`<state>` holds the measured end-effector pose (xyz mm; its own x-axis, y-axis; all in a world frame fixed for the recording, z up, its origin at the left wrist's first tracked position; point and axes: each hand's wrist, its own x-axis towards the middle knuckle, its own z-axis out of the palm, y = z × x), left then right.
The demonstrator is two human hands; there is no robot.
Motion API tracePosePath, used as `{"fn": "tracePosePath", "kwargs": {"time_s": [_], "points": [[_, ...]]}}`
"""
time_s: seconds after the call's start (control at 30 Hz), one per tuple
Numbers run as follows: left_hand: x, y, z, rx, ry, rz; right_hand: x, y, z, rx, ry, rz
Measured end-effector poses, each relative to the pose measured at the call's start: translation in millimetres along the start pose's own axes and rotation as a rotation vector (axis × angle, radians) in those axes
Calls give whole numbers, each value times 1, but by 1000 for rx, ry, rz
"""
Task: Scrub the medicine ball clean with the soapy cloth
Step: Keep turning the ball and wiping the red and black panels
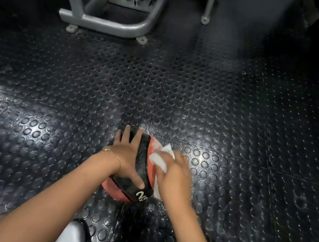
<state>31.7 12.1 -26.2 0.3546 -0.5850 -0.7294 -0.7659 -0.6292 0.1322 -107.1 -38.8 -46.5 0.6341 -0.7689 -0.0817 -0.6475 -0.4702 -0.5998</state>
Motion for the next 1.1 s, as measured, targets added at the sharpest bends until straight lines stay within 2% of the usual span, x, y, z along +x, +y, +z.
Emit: {"fn": "tracePosePath", "kwargs": {"time_s": [0.1,0.2,0.33,0.5,0.67,0.87,1.0,1.1], "points": [[2,2,1,44,8,5,-17,4,4,5,98,-43],[1,1,1,97,18,44,4,7,2,-22,12,17],[3,0,-4,182,-10,75,20,6,-6,70,-69,152],[2,5,-8,159,-92,-16,-11,6,-4,-36,-16,17],[-1,0,-7,193,-74,29,14,9,-6,40,-59,137],[-4,-7,-4,224,-59,69,-2,1,-8,-46,-105,64],[-9,-7,-3,266,-47,79,19,7,-5,-24,-83,132],[-13,-7,-4,296,-54,85,18,7,-8,-18,-129,144]]}}
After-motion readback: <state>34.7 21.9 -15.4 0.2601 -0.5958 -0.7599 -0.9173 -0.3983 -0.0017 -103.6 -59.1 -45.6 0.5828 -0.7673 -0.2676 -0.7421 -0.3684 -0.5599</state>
